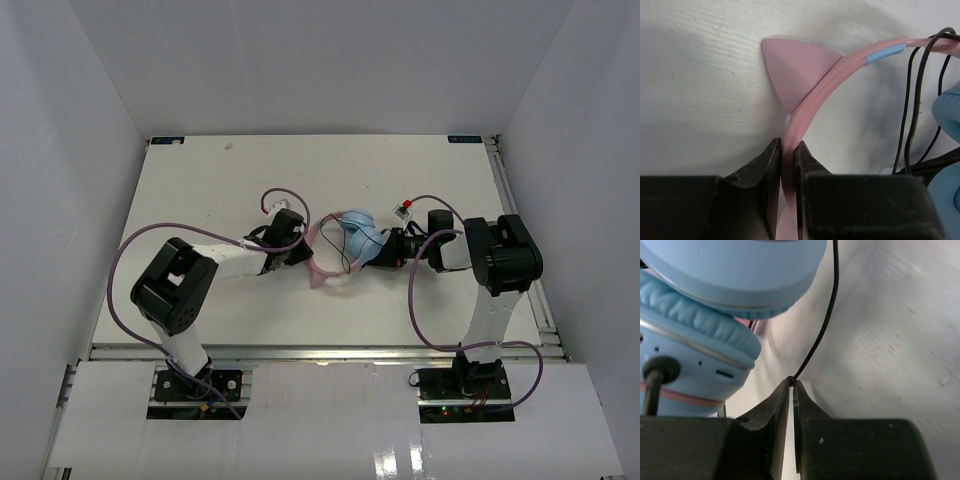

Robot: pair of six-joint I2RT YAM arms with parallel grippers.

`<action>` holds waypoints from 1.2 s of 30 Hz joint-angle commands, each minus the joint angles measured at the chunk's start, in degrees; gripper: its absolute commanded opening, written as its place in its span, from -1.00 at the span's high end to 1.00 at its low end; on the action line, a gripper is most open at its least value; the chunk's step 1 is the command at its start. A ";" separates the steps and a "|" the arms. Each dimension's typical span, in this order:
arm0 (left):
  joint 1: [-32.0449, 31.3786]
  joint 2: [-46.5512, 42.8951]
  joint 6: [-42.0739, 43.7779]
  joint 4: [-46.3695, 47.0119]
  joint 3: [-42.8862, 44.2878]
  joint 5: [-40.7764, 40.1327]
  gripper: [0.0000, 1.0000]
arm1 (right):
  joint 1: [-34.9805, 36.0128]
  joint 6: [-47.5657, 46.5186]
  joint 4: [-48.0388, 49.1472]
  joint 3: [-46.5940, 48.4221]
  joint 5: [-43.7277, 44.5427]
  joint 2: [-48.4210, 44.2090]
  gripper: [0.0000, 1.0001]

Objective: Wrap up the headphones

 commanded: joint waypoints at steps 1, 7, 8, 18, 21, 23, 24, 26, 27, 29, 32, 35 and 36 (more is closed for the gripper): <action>0.37 1.20 -3.88 -4.23 5.25 -1.43 1.00 | -1.16 0.78 1.18 1.28 -0.58 0.47 0.72; 0.37 6.19 -5.66 -10.41 12.51 -0.14 1.00 | -2.29 0.63 0.39 0.97 -0.41 0.56 0.67; 0.37 7.25 -5.76 -11.61 13.57 0.10 1.00 | -2.58 0.73 0.39 0.78 -0.46 0.56 0.66; 0.37 9.17 -1.18 -17.60 19.77 0.49 0.21 | -5.97 -5.27 -8.32 0.45 -0.64 -5.47 0.55; 0.39 6.65 4.66 -17.94 20.33 0.19 -0.43 | -6.08 -15.03 -20.40 2.42 1.13 -9.83 0.48; 0.26 4.64 8.49 -17.96 20.58 0.24 -0.82 | -6.08 -22.01 -27.90 2.95 3.05 -13.50 0.39; 0.18 3.68 9.23 -18.01 20.46 0.27 -0.91 | -6.10 -24.80 -30.92 2.95 3.99 -15.50 0.35; 0.11 1.22 13.41 -17.97 20.14 0.59 -0.96 | -6.14 -30.76 -37.55 2.80 6.80 -20.57 0.23; 0.11 -0.09 14.65 -18.01 20.10 0.84 -0.96 | -6.10 -32.18 -39.29 2.60 7.91 -22.14 0.17; 0.03 -2.89 18.58 -18.03 19.42 2.84 -0.96 | -6.17 -35.02 -44.01 2.43 9.88 -27.78 0.06; -0.18 -8.68 23.22 -18.00 15.27 5.56 -0.96 | -6.11 -39.57 -49.17 3.24 14.78 -34.56 -0.21; -0.26 -17.11 28.12 -17.28 10.31 9.75 -0.96 | -6.10 -39.31 -49.80 3.83 22.95 -42.56 -0.62; -0.30 -20.66 29.33 -16.04 6.62 11.36 -0.96 | -6.14 -37.05 -48.45 3.65 26.80 -45.24 -0.71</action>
